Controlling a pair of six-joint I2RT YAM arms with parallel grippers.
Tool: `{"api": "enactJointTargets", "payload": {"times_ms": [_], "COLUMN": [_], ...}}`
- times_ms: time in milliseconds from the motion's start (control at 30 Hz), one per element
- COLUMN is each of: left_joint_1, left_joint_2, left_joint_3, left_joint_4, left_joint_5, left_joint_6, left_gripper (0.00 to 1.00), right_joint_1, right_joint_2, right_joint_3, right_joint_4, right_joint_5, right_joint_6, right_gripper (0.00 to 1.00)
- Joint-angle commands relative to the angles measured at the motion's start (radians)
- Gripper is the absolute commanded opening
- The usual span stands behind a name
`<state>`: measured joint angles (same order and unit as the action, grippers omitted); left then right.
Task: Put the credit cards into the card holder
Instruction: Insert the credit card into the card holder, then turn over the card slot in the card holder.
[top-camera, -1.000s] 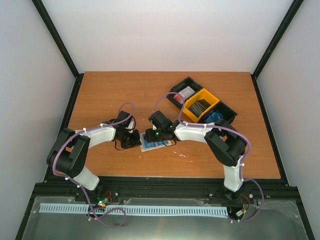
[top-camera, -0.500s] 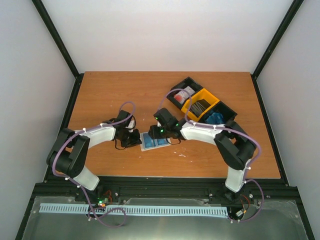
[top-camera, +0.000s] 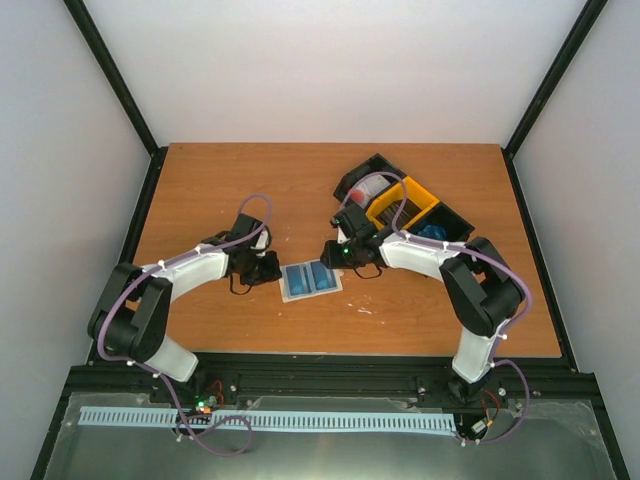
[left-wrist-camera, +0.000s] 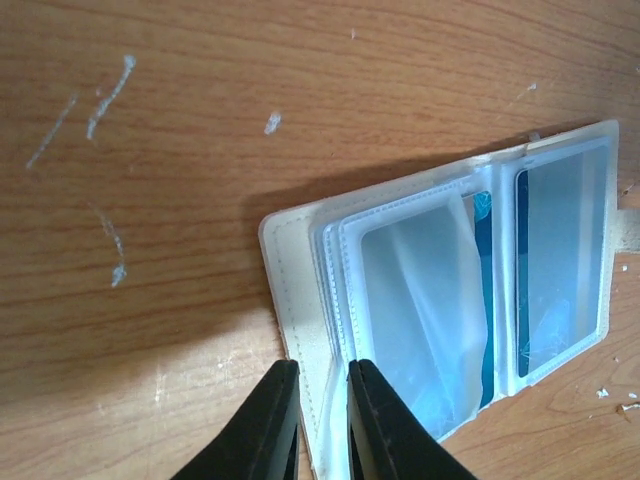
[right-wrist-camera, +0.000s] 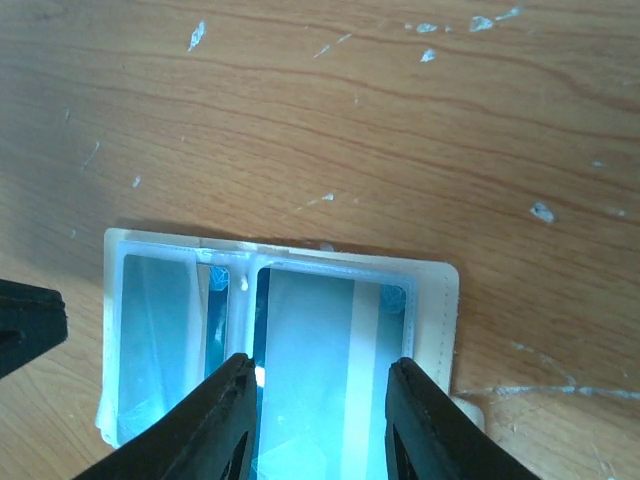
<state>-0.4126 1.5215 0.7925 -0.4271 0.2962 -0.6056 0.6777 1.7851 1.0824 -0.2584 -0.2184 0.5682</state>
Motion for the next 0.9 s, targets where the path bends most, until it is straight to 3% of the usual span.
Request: {"api": "enactJointTargets", "payload": {"times_ms": [0,67,267,667,867], "left_joint_1": [-0.006,-0.006,-0.004,0.096,0.118], "left_joint_2": [0.027,0.032,0.024,-0.026,-0.038], "left_joint_3": [0.033,0.023,-0.014,-0.157,-0.215], "left_joint_4": [-0.003,0.003,0.035,0.230,0.302], "left_joint_5": [-0.024,-0.020,0.022,0.229,0.259], "left_joint_6": [0.044,0.043,0.025,-0.103,-0.197], "left_gripper": [0.14,0.13,0.12,0.15,0.16], "right_joint_1": [0.013,0.049,0.159,0.288,0.332], "right_joint_2": [0.050,0.076,0.121,0.258,0.327], "right_joint_3": [0.082,0.132,0.214,0.391,0.459], "right_joint_4": [-0.080,-0.142,-0.224,-0.349,-0.399], "right_joint_5": [-0.013,0.074,0.263,0.359,0.374], "right_joint_6": [-0.120,-0.171,-0.201,-0.186,-0.160], "right_gripper": [0.36,0.36,0.51,0.65,0.68]}}
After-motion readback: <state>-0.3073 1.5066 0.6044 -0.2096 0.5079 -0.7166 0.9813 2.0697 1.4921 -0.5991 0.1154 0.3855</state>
